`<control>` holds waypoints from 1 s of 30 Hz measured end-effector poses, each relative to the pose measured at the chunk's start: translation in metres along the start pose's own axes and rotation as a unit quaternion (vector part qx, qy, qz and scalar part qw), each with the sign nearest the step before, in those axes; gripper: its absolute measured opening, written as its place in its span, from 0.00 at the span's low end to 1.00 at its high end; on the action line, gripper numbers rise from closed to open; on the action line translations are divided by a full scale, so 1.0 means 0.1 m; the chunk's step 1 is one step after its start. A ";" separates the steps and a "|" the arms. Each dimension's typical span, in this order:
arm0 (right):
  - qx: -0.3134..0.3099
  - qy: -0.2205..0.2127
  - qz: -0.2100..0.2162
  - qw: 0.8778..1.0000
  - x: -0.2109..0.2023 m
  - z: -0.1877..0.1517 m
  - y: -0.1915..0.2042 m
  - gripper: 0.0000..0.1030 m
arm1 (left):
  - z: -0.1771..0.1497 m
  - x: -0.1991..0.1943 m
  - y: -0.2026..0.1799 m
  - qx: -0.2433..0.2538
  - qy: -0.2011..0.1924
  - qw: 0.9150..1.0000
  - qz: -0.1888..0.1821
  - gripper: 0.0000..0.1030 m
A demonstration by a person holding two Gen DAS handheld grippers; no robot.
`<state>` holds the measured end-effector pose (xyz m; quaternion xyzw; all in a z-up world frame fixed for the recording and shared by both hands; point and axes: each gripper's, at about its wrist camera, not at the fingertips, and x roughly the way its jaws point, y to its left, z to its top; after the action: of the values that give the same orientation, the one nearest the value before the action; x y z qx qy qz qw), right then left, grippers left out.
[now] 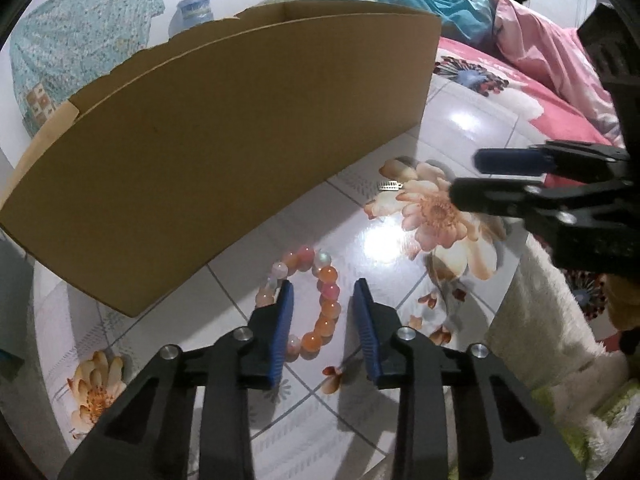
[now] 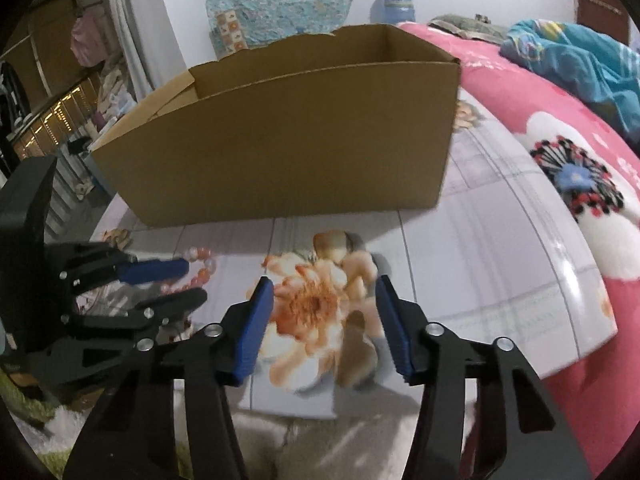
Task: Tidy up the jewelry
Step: 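Lower the left tool onto the pink bead bracelet and close it, then lift the pink bead bracelet with the left tool and carry it over the box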
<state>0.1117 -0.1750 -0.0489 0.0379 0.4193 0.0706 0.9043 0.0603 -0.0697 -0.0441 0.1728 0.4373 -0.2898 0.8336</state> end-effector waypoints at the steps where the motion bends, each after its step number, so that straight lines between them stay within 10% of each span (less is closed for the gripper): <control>1: -0.002 0.000 0.001 1.000 0.02 0.02 0.01 0.41 | 0.00 0.00 0.00 0.001 -0.001 1.000 0.001 0.21; 10: -0.025 0.020 0.012 0.999 0.42 0.33 0.07 0.18 | 0.02 0.01 0.05 0.000 -0.005 1.000 0.000 0.09; 30: -0.073 0.051 -0.005 0.996 0.49 0.37 0.35 0.02 | -0.03 -0.06 0.23 -0.018 -0.013 1.000 -0.015 0.09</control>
<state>0.1680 -0.1326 -0.0572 -0.0340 0.4590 0.0982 0.8823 0.0705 -0.0481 -0.0400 0.1470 0.4346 -0.2967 0.8375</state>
